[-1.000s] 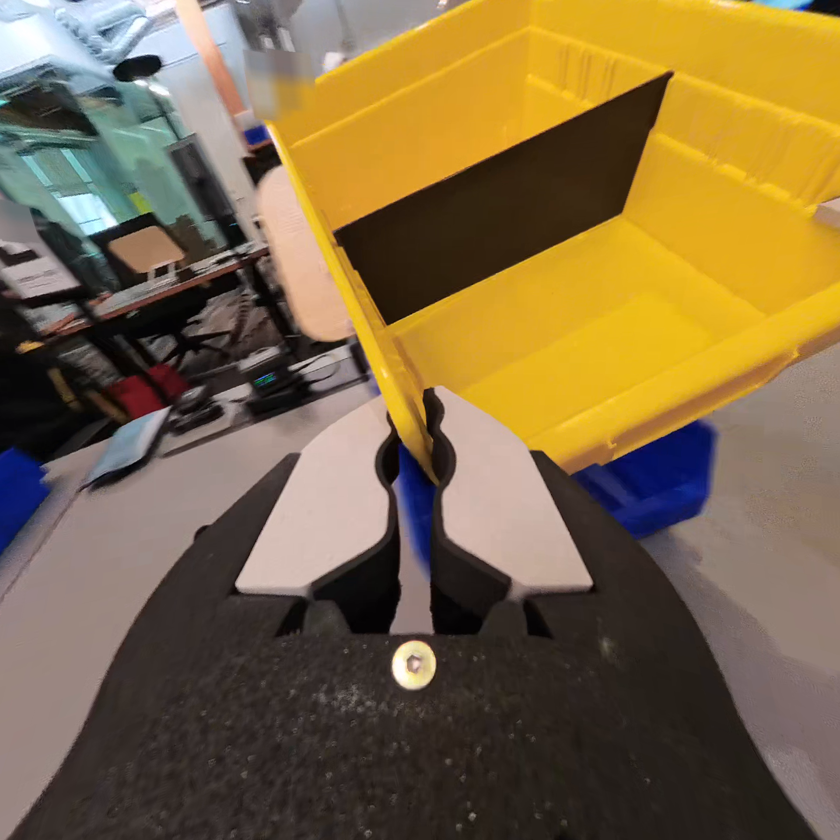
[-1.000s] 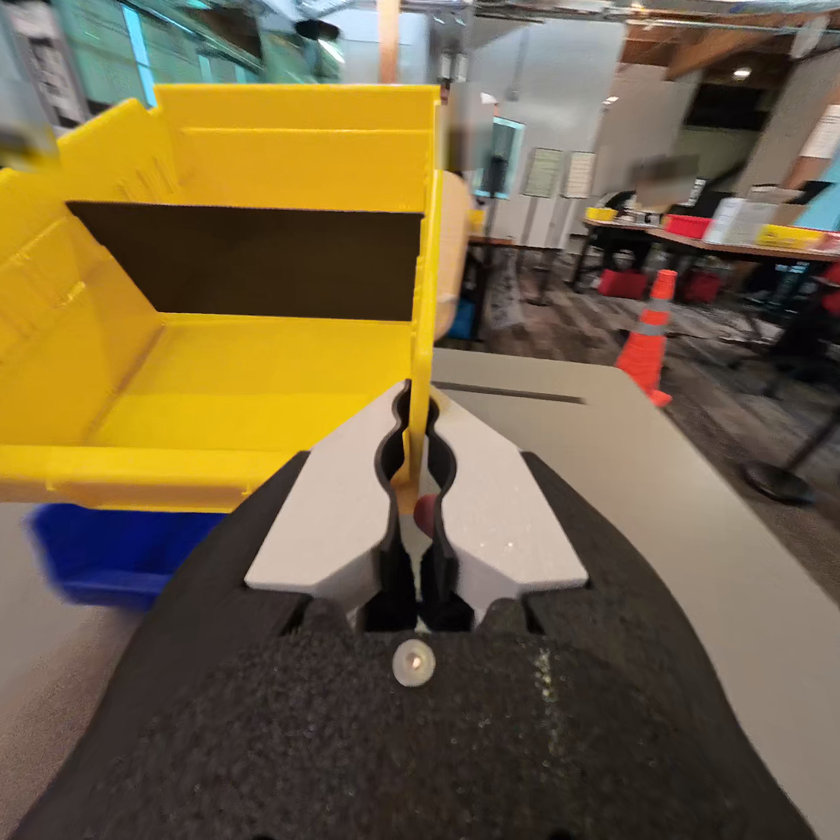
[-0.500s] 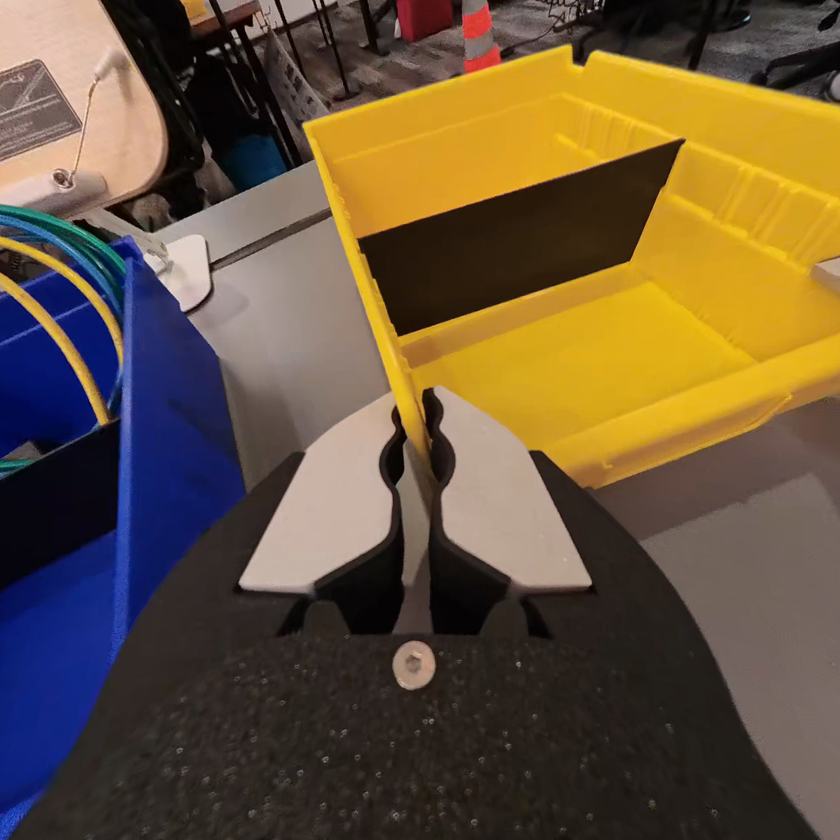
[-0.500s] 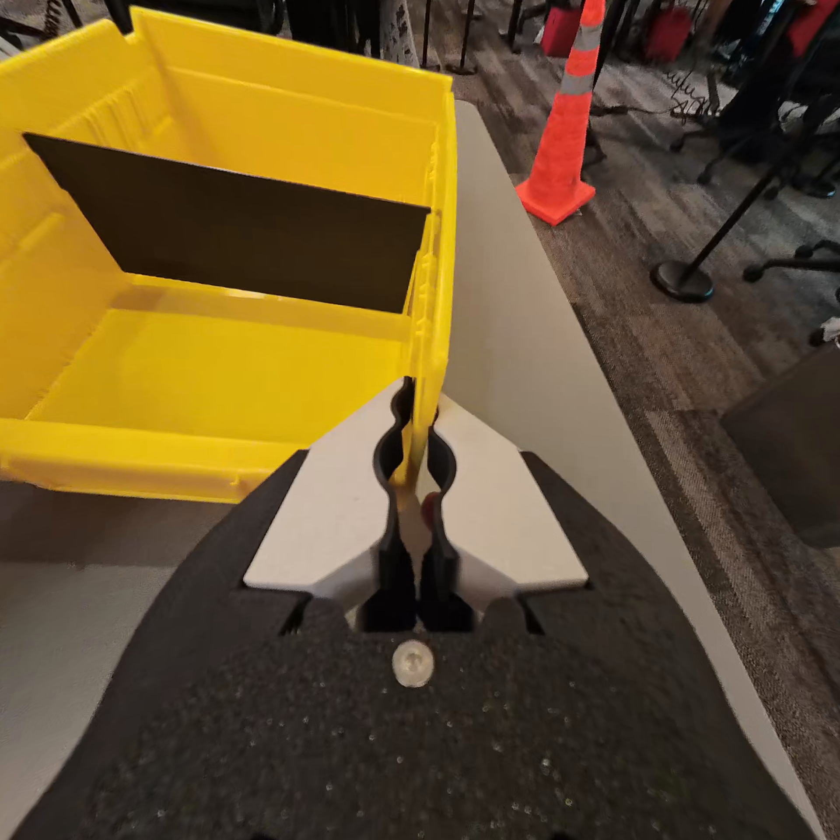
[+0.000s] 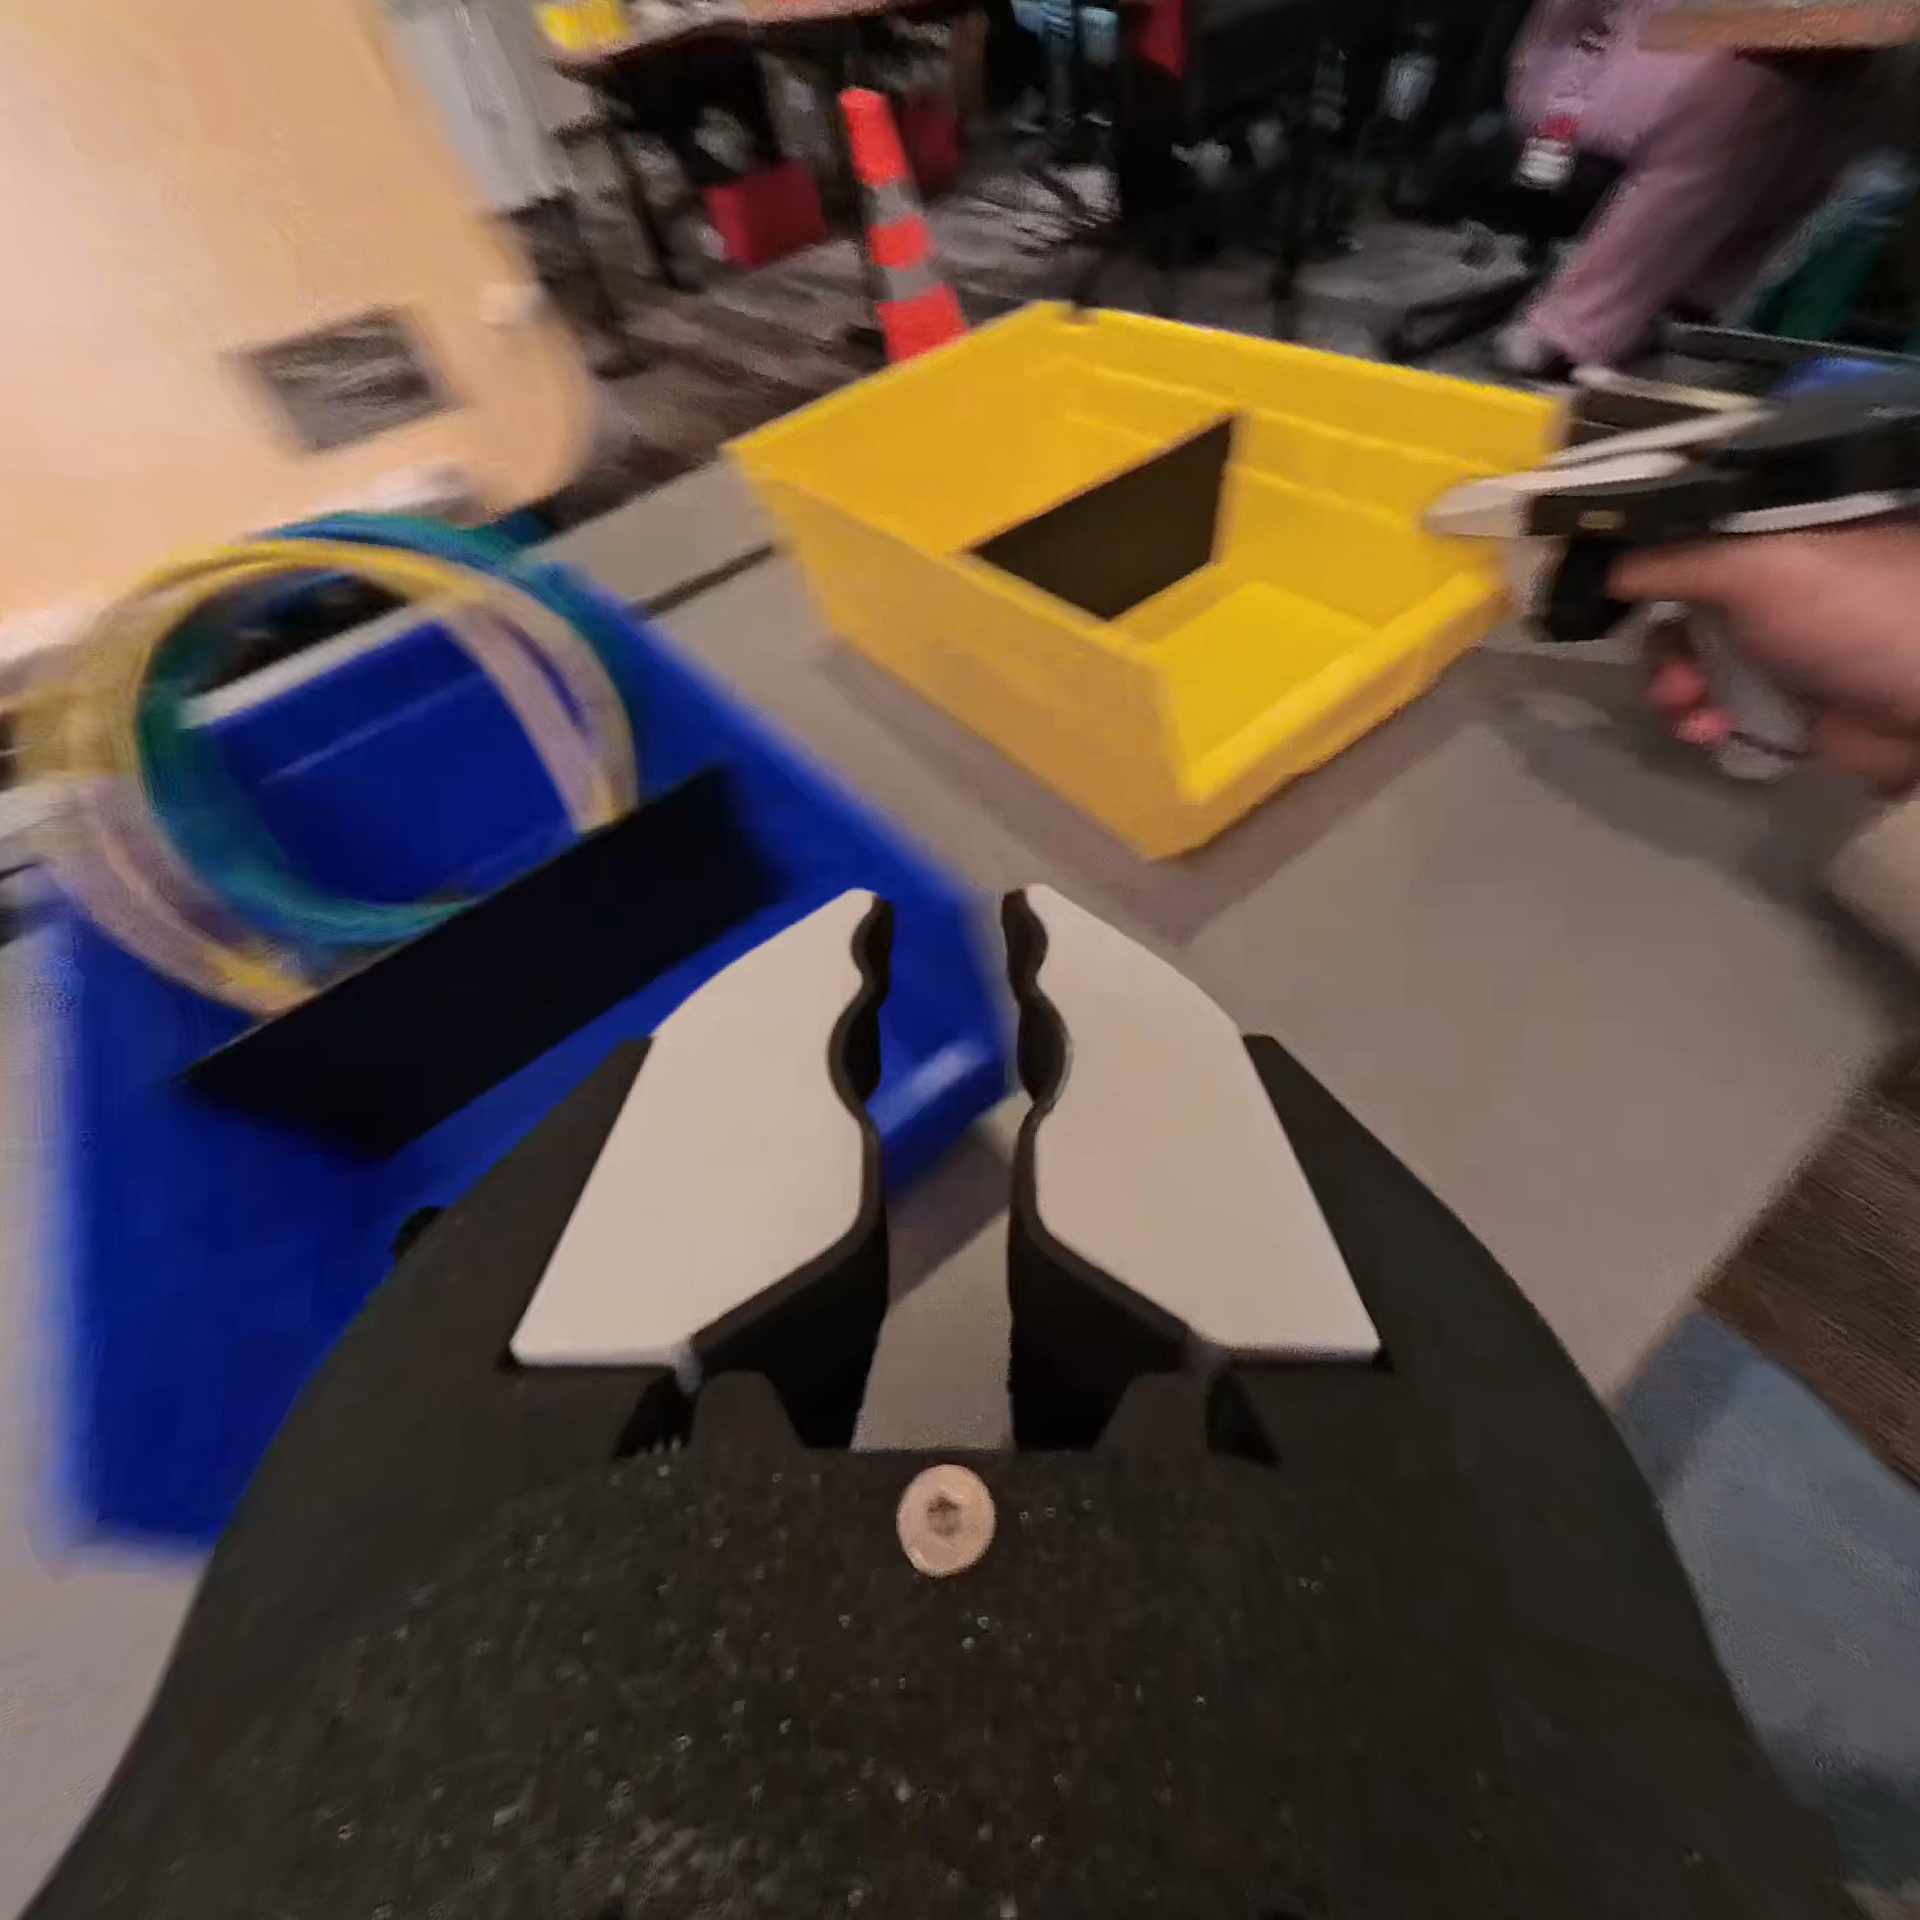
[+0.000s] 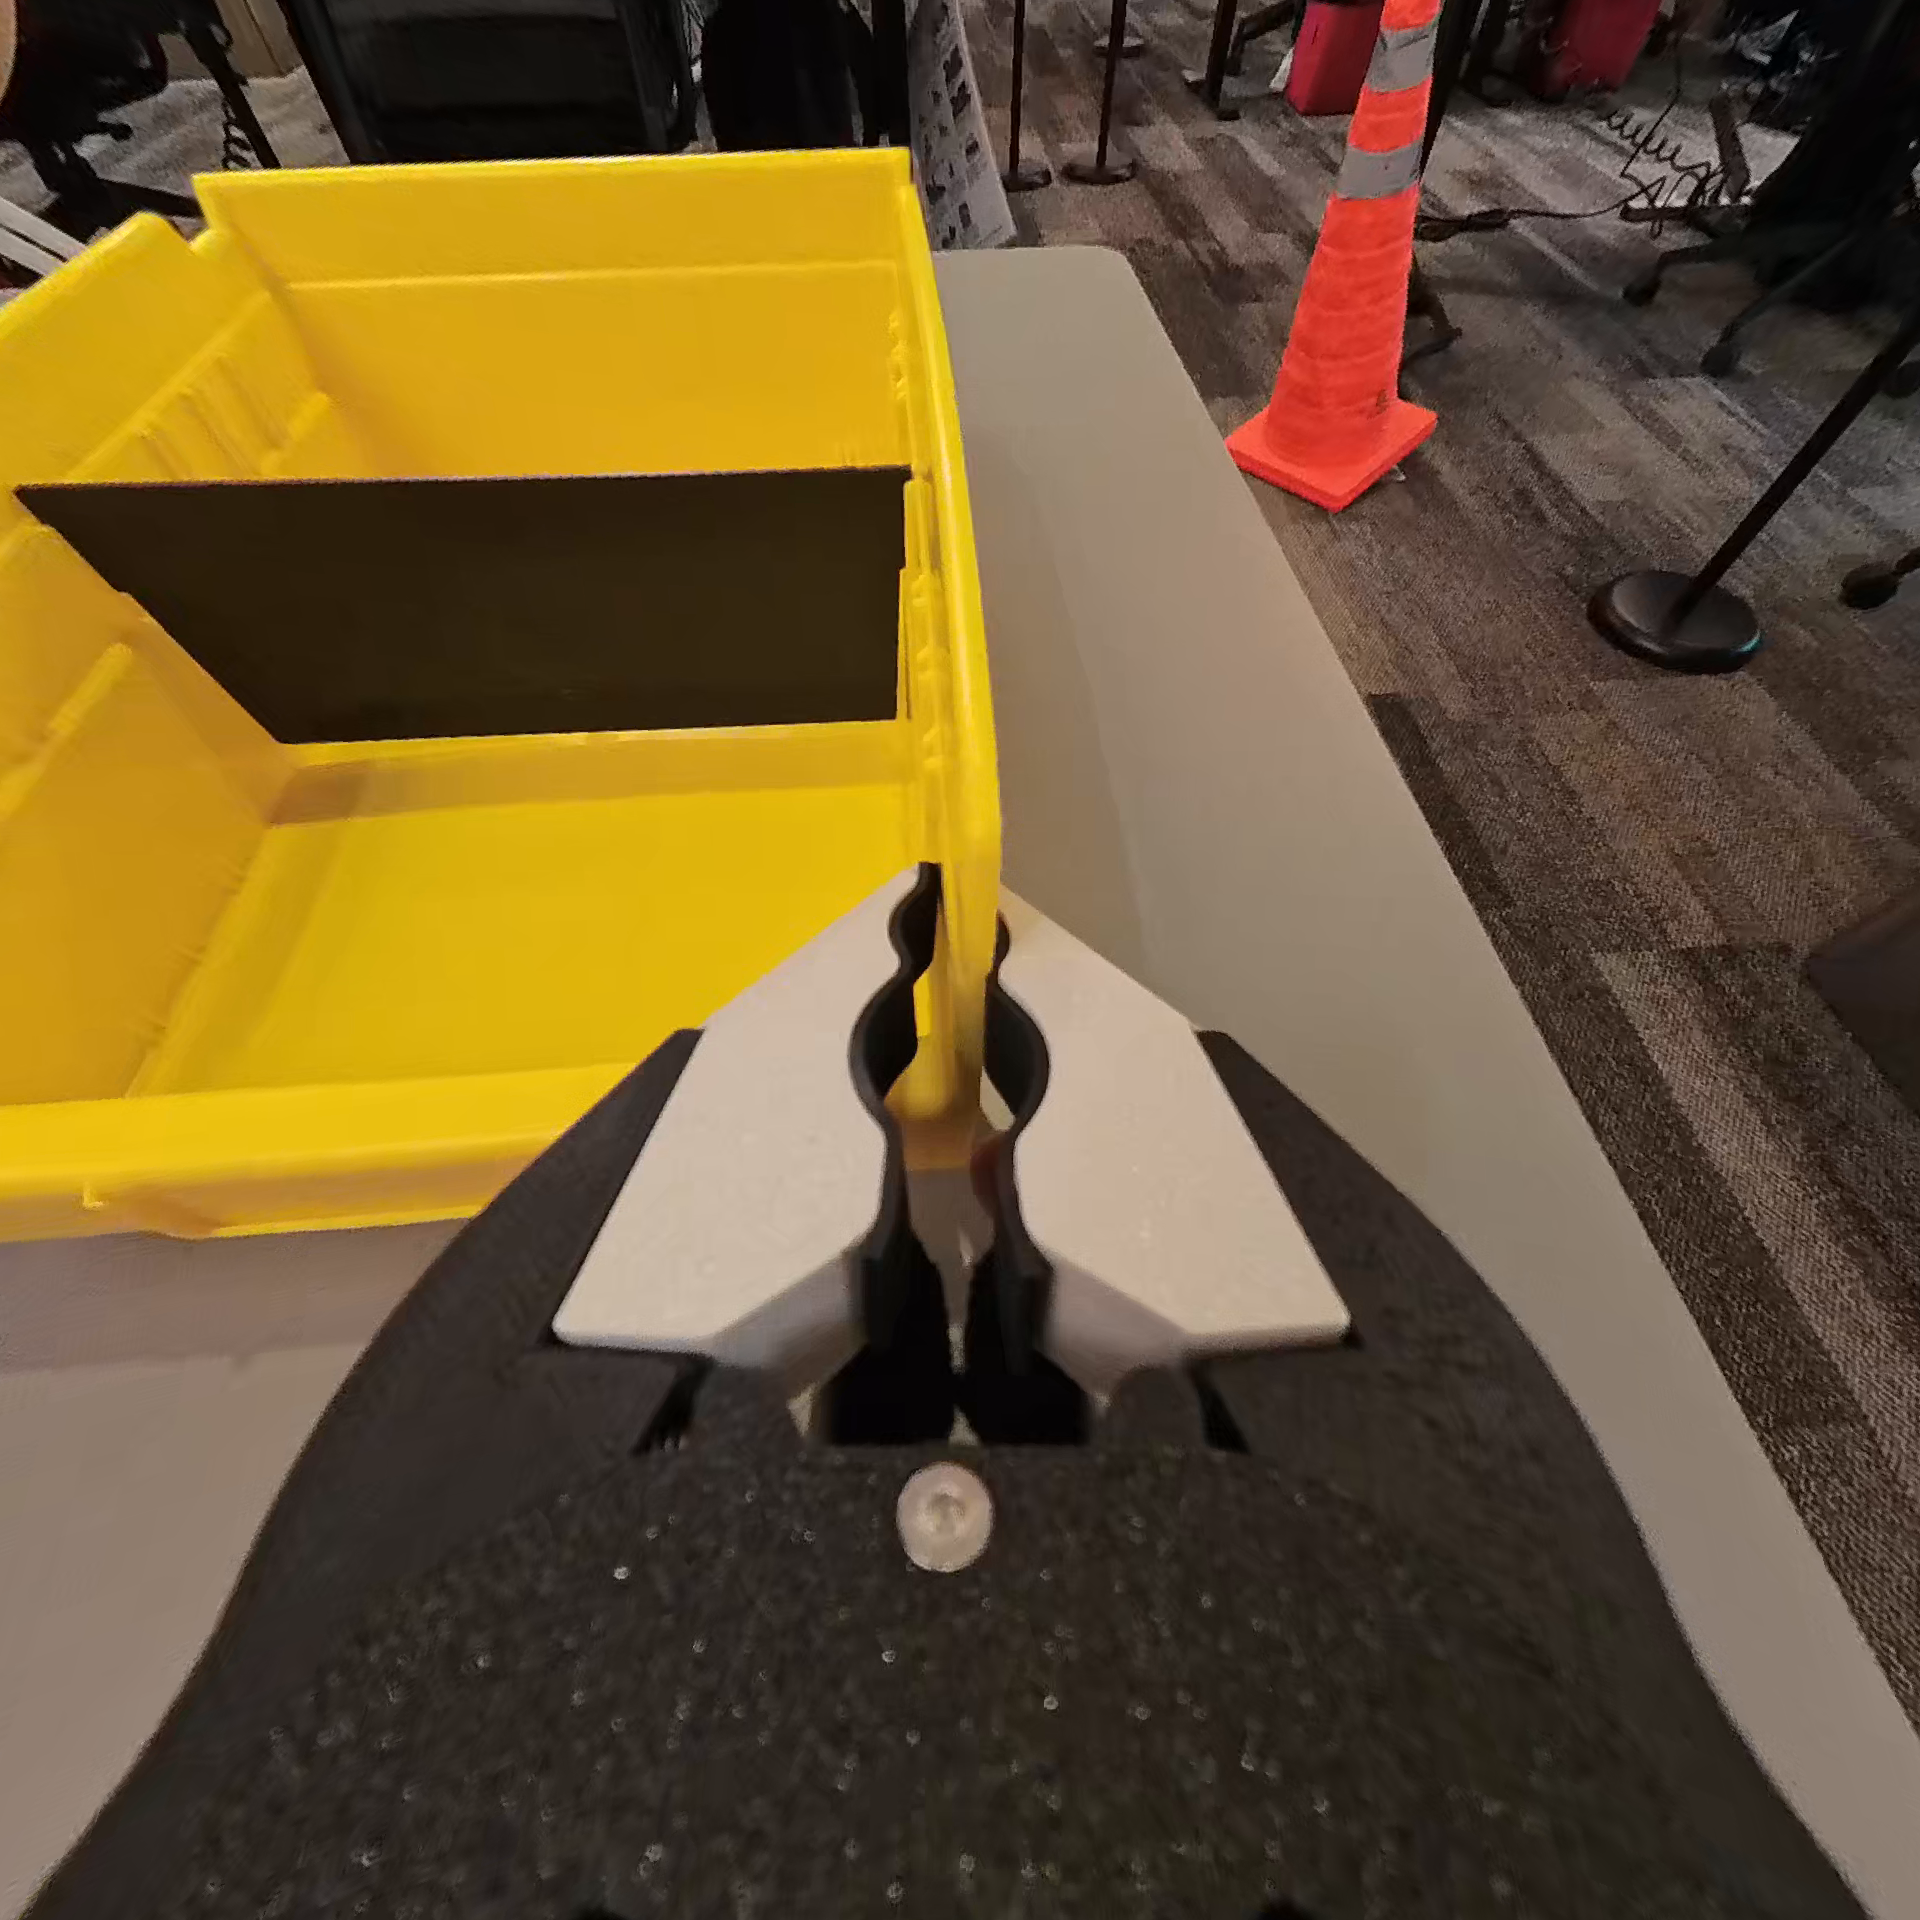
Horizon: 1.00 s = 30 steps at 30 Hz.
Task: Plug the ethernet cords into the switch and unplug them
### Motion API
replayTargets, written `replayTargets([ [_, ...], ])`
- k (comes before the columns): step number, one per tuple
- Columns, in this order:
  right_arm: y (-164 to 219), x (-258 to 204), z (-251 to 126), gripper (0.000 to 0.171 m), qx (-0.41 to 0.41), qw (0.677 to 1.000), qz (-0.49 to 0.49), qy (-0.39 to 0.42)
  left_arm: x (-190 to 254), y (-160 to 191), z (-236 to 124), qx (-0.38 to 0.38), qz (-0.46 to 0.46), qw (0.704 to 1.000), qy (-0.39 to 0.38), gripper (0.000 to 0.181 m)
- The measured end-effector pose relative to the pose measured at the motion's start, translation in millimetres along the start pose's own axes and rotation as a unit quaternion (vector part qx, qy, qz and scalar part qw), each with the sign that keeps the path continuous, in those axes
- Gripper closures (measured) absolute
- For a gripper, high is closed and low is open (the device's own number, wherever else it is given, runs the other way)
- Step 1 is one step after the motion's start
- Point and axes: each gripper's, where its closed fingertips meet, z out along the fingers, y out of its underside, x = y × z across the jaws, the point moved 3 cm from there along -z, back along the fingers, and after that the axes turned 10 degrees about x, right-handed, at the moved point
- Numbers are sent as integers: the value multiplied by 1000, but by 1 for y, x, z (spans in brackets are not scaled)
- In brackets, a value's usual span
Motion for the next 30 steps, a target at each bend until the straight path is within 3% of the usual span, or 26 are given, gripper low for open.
replayTargets([
  [4, -18, 9, -11, 148, 11, 998, -30, 62, -115, 47, -48, -14, -42, 988, -145, 147],
  [7, -69, -19, -48, 142, 104, 988, -55, 96, -140, 85, -52, -34, -93, 986, -132, 138],
  [9, -88, -85, -69, 142, 145, 987, -59, 22, -143, 98, -41, -49, -112, 986, -110, 135],
  [12, -59, -220, -87, 135, 110, 979, -34, -167, -143, 101, -25, -50, -111, 988, -97, 139],
  [14, -28, -271, -83, 135, 71, 979, -53, -181, -144, 107, -17, -65, -124, 985, -102, 146],
  [19, 18, -300, -53, 144, -12, 992, -75, -97, -147, 110, -14, -69, -173, 978, -96, 163],
  [20, 22, -303, -50, 160, -11, 993, -79, -90, -149, 110, -13, -70, -174, 978, -96, 166],
  [25, 15, -329, -53, 167, 10, 996, -54, -65, -173, 112, -20, -97, -124, 978, -140, 177],
  [30, -3, -395, -54, 167, 26, 993, -81, -79, -230, 116, -57, -91, -141, 970, -179, 178],
])
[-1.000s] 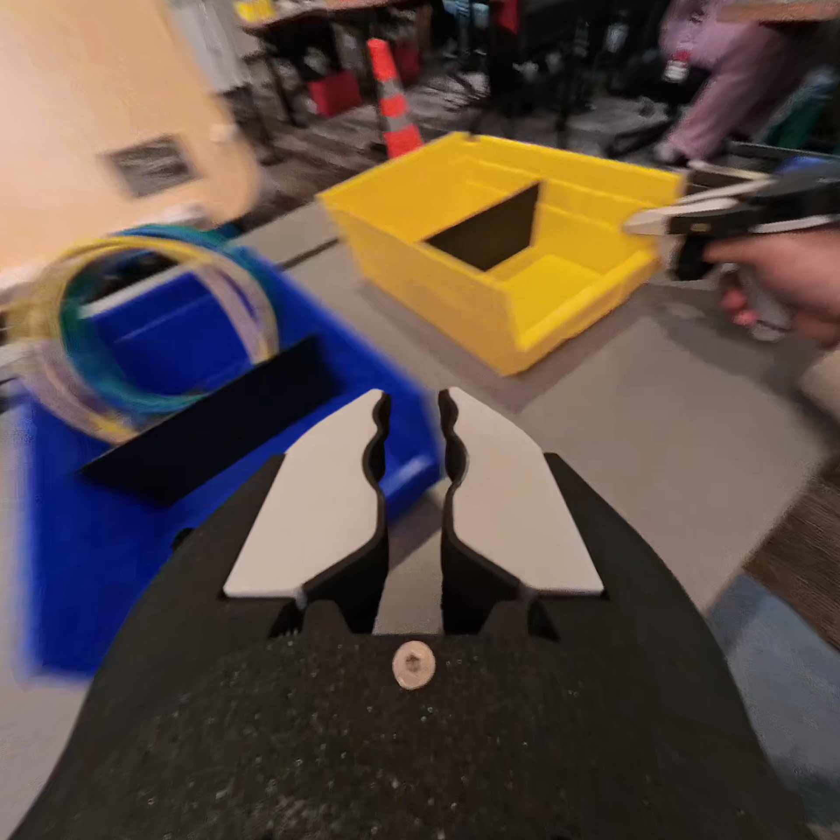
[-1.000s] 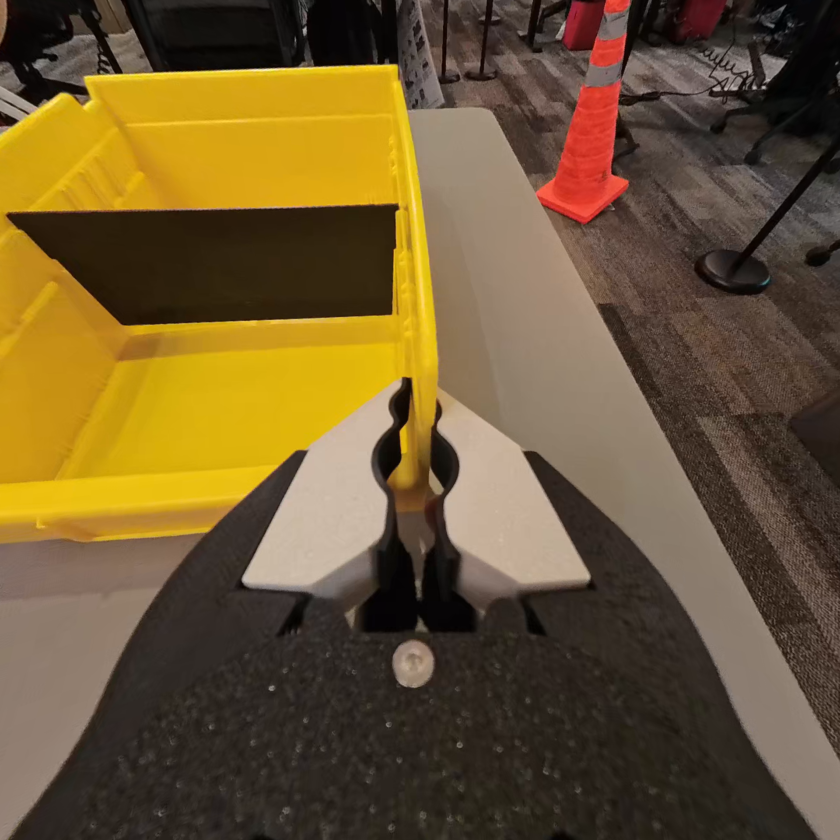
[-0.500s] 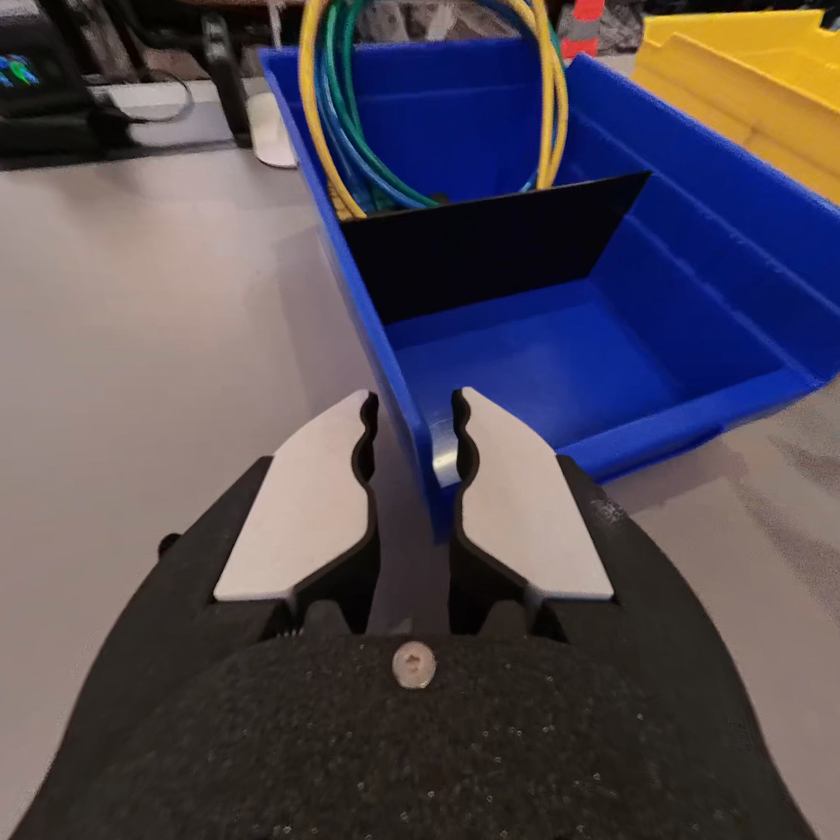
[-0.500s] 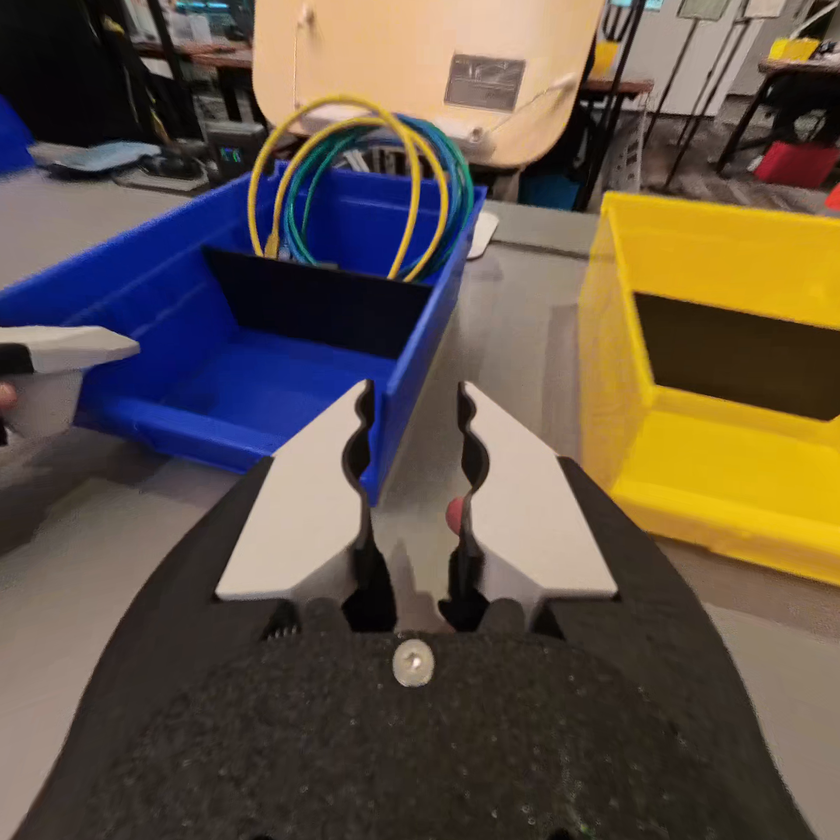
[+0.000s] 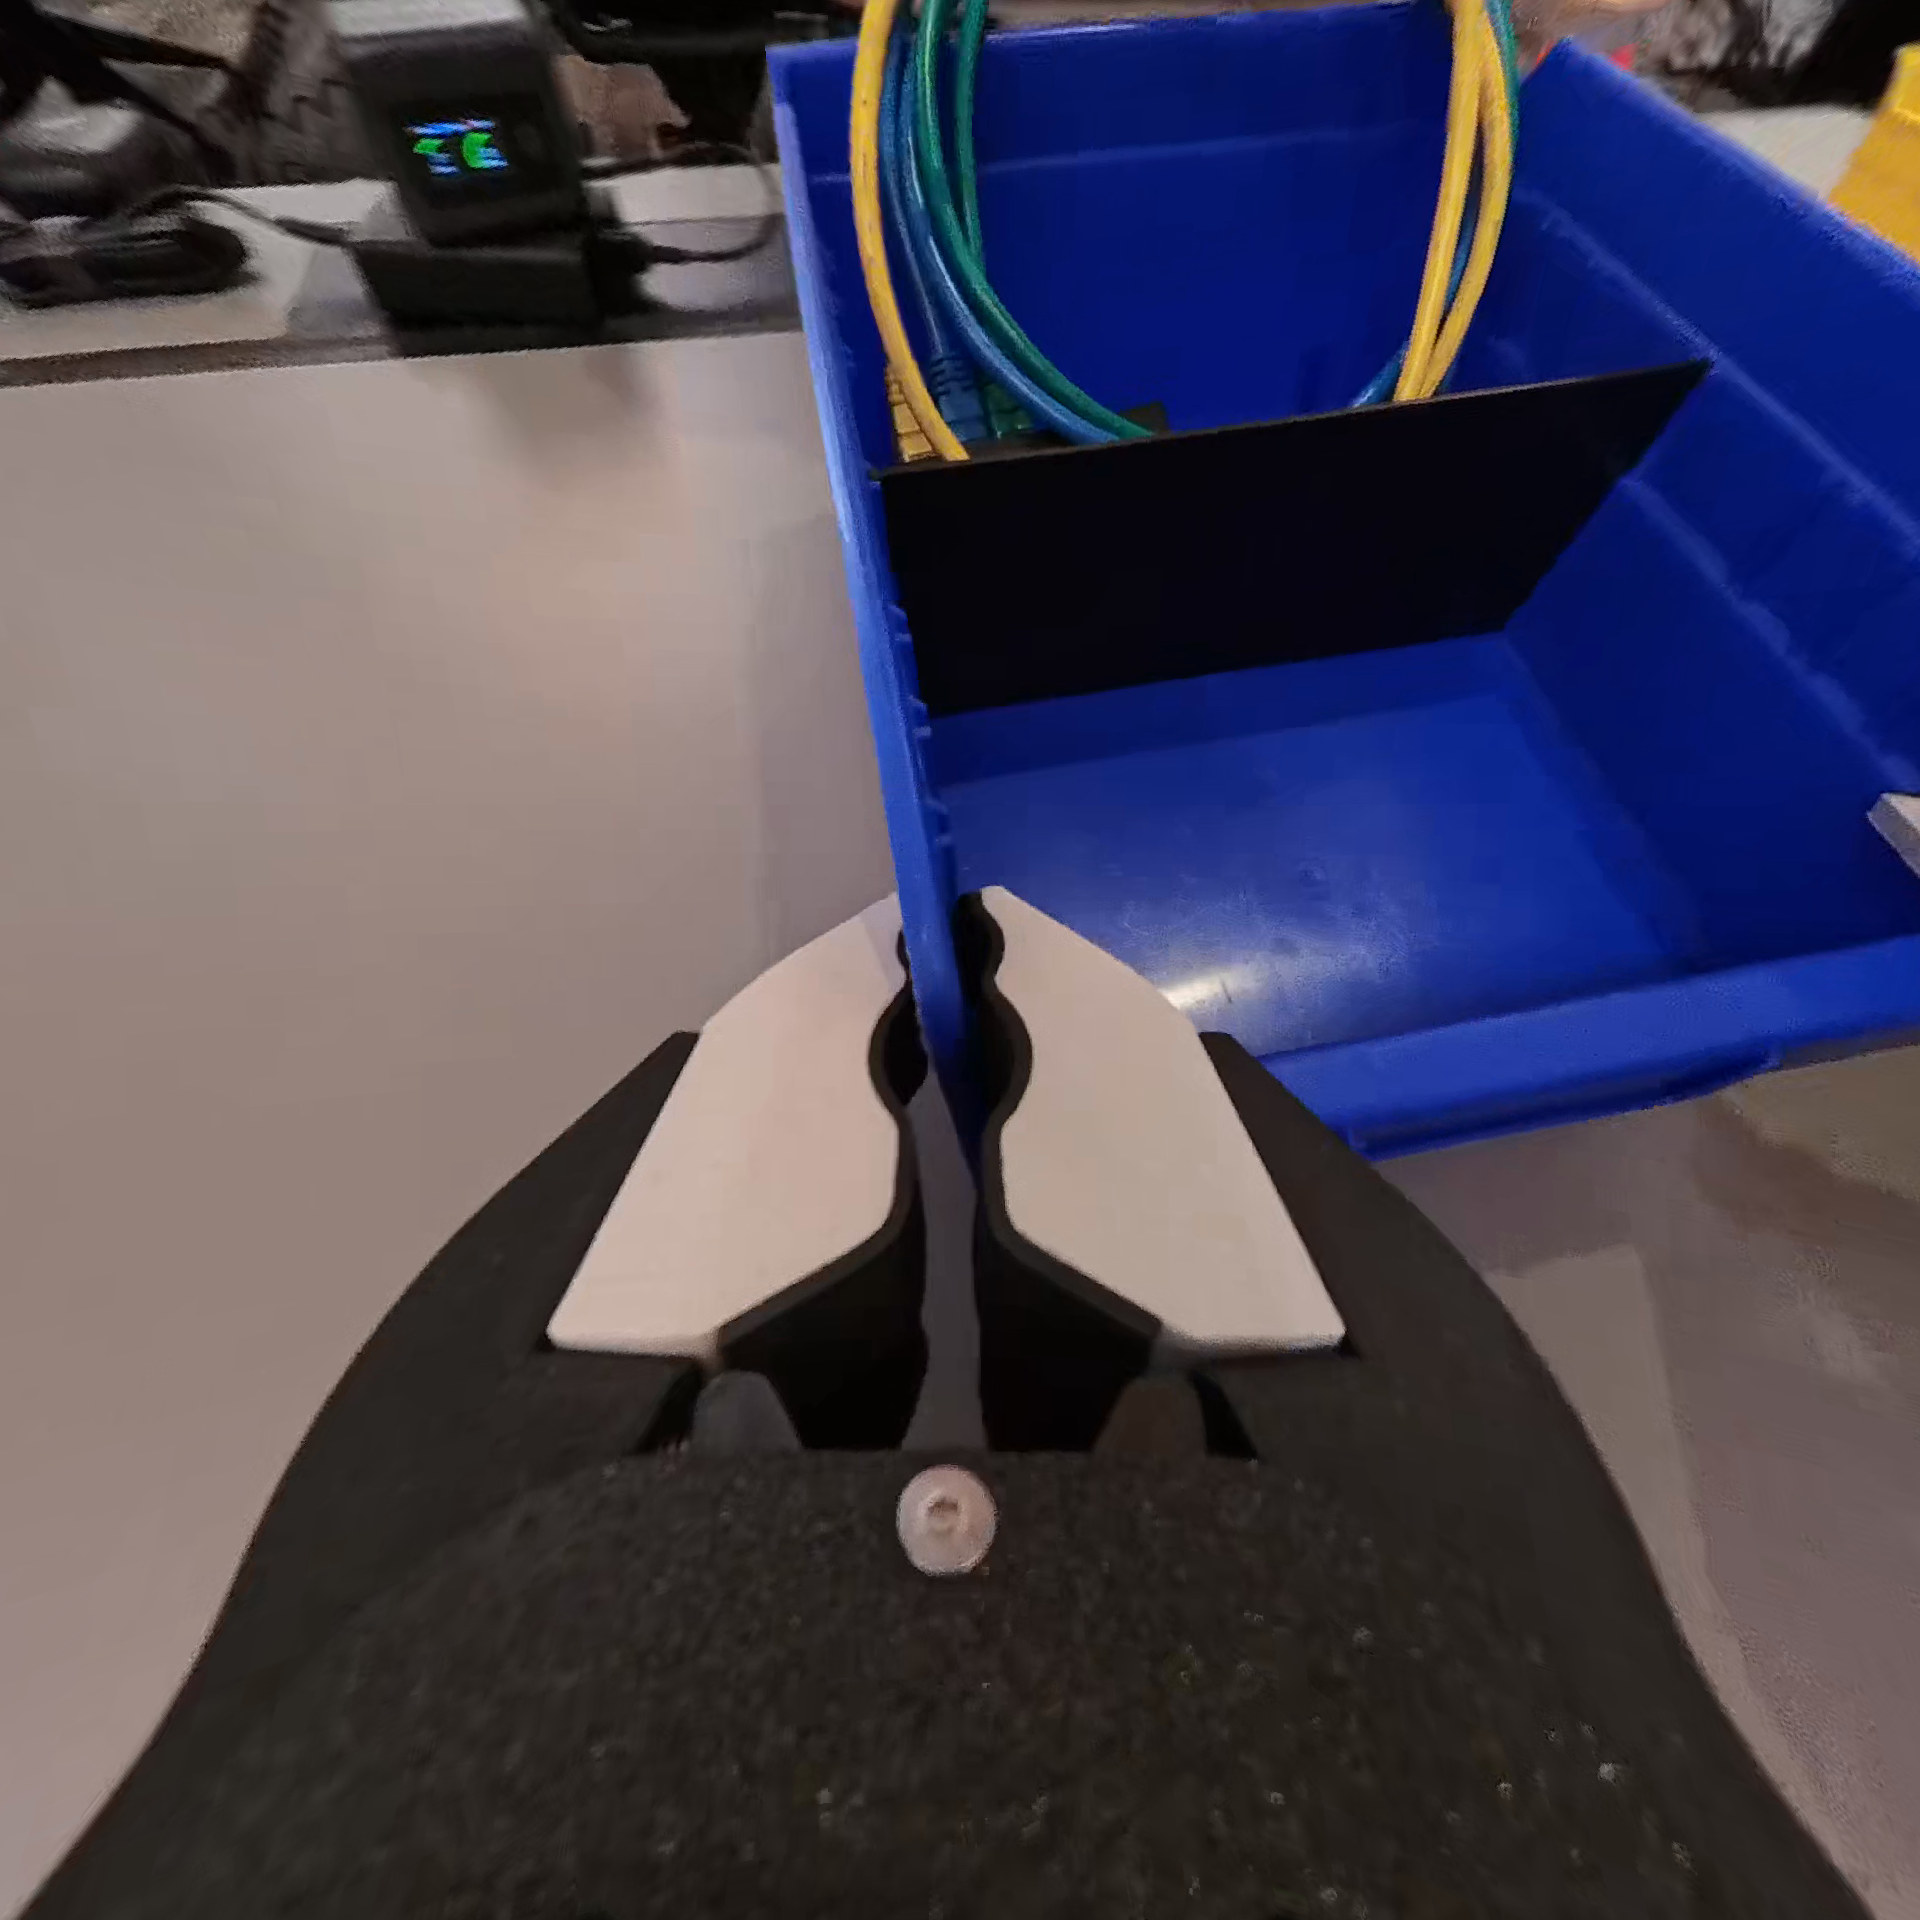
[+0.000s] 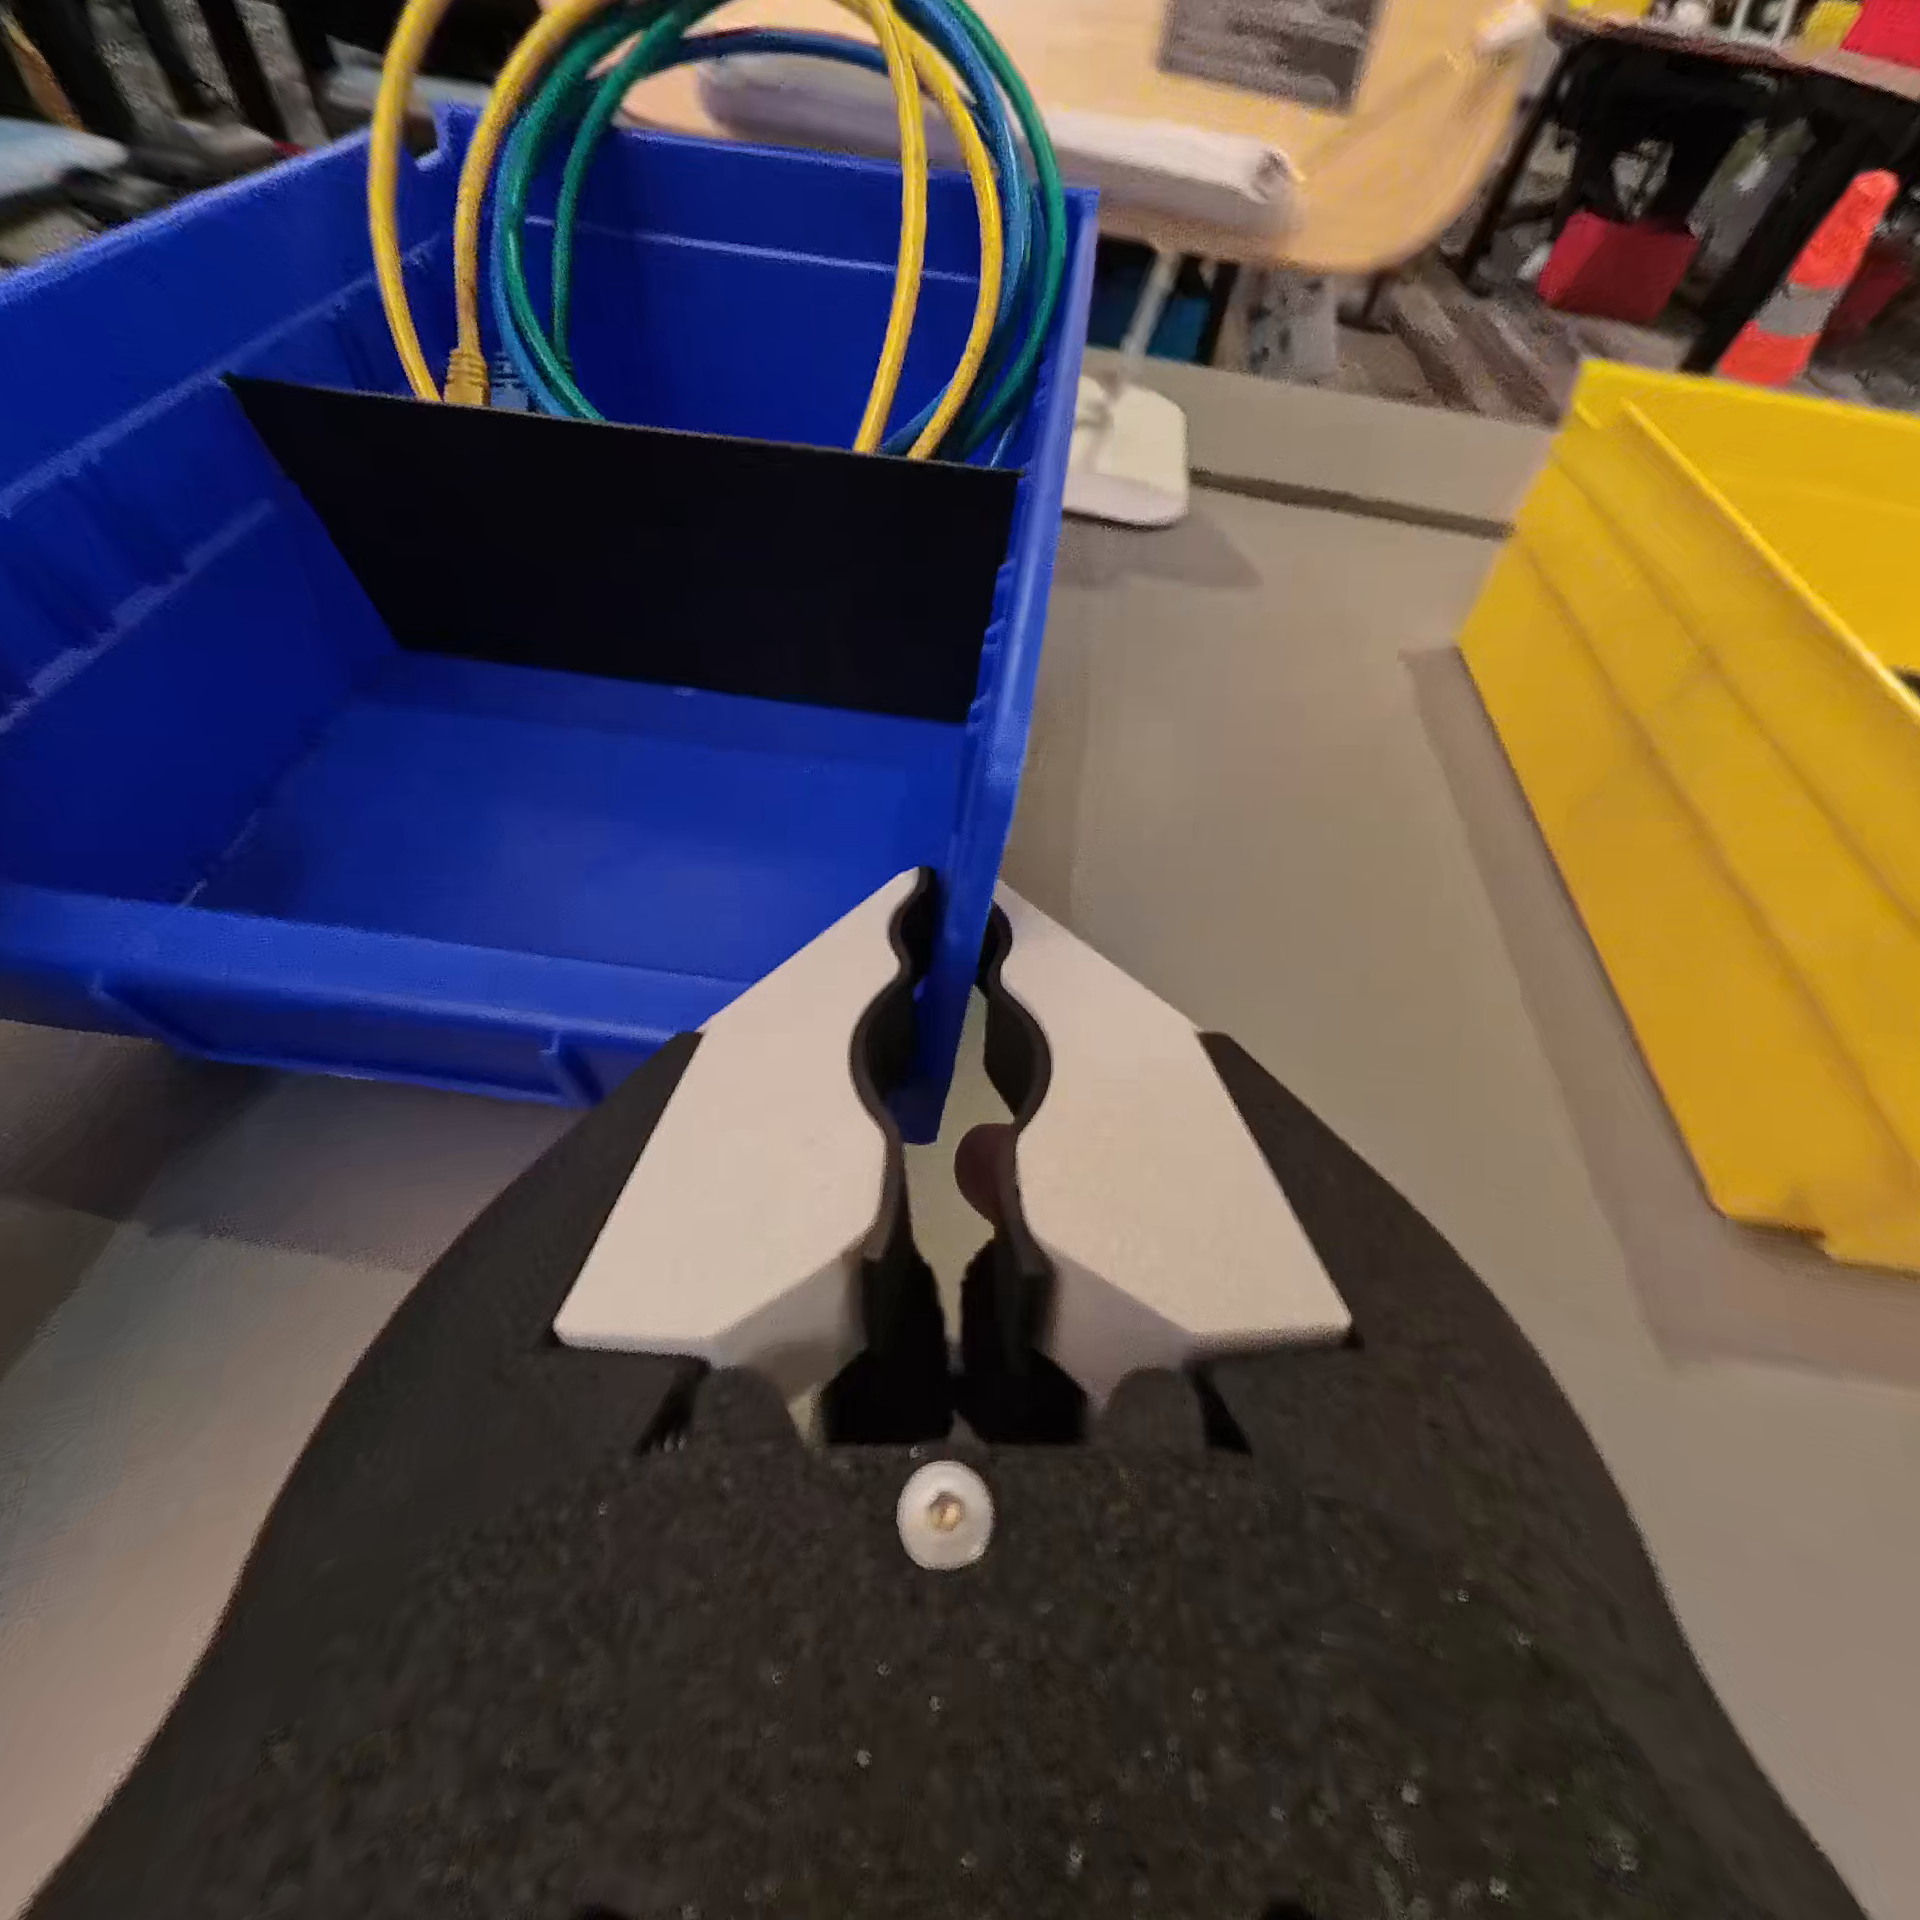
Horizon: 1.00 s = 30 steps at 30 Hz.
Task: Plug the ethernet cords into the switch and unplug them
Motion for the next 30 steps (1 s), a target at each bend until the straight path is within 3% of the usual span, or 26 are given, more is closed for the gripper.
replayTargets([
  [4, -28, -68, 14, 167, 20, 999, 3, -38, -70, -7, -19, 16, -23, 999, -22, 178],
  [9, -31, -141, 25, 166, 23, 997, -21, -67, -141, -4, -35, 23, -18, 999, -39, 178],
  [17, -1, -168, 31, 165, -22, 992, -8, -123, -164, 18, -36, -11, -9, 998, -64, 178],
  [20, -2, -168, 21, 160, -40, 980, 26, -191, -165, 18, -39, -11, -25, 997, -75, 178],
  [25, -11, -128, -38, 144, -36, 928, 64, -364, -170, 4, -58, 40, -82, 991, -99, 164],
  [30, -9, 9, -68, 135, 21, 949, 45, -312, -159, -11, -94, 89, -49, 985, -137, 153],
])
